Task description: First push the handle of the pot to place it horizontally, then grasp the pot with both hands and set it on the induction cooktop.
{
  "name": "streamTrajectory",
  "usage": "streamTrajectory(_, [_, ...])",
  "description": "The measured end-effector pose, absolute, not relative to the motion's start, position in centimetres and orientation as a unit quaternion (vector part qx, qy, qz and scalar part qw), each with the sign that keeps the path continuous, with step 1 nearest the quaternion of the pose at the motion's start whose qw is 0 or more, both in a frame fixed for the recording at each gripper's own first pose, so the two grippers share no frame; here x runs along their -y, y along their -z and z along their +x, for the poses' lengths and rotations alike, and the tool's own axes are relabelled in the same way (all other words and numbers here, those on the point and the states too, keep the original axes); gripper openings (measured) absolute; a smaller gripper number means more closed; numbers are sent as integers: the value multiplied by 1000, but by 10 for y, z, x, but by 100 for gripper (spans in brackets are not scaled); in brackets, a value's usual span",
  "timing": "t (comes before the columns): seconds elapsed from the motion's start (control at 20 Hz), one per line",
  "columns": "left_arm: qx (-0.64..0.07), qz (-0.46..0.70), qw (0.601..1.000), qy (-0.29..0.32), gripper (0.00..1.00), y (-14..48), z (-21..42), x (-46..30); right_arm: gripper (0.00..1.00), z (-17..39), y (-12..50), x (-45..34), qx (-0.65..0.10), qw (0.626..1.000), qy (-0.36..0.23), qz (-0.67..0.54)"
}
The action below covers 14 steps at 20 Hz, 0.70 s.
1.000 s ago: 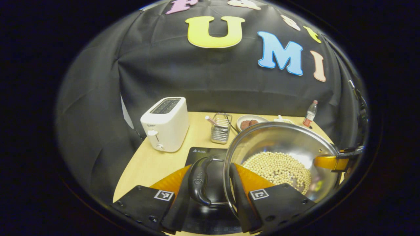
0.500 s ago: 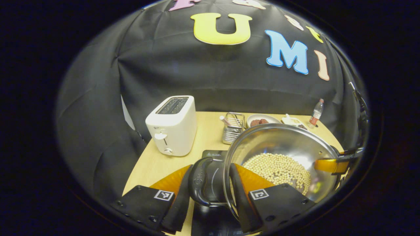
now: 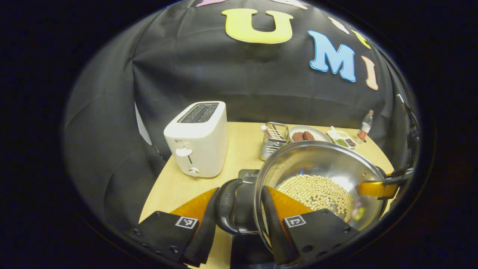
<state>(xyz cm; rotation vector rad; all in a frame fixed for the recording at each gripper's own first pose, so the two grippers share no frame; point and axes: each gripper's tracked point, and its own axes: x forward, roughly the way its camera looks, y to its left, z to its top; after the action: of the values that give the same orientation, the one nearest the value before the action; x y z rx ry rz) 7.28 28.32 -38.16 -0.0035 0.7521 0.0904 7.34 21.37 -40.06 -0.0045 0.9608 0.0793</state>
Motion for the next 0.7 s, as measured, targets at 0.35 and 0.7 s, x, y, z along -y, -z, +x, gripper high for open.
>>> streamTrajectory(0.35, [-375, -12, 926, -43, 70, 401, 79, -293, 70, 73, 417, -225, -466, 883, -45, -9])
streamTrajectory(0.7, [-381, -21, 923, -46, 70, 415, 76, -295, 71, 75, 428, -226, -473, 880, -45, -14])
